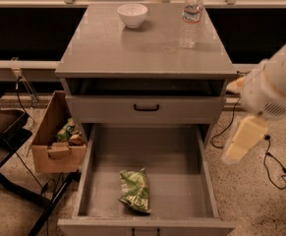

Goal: Pick green jalapeno chip bag from middle drawer and place on counter

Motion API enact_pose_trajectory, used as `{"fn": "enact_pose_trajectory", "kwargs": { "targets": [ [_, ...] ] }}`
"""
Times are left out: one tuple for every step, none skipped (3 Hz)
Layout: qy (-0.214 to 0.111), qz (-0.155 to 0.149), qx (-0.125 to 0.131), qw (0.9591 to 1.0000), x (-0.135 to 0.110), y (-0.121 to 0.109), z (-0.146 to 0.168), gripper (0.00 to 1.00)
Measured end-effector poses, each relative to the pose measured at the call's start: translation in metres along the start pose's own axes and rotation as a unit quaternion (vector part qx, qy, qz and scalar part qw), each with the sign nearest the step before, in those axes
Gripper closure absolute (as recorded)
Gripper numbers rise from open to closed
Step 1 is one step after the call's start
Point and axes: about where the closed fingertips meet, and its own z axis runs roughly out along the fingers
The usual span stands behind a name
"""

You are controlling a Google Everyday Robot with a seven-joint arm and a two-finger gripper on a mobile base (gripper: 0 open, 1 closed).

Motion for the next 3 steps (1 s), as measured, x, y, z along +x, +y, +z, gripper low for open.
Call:
{"fn": "enact_pose_trajectory", "kwargs": {
  "targets": [
    [-0.040, 0.025, -0.023, 0.9986, 0.009, 0.012, 0.071, 0.00],
    [-0.063, 0.037, -0.035, 0.9967, 0.014, 0.020, 0.137, 0.00],
    [-0.077, 0.065, -0.039, 0.9941, 0.024, 0.020, 0.198, 0.00]
  ]
}}
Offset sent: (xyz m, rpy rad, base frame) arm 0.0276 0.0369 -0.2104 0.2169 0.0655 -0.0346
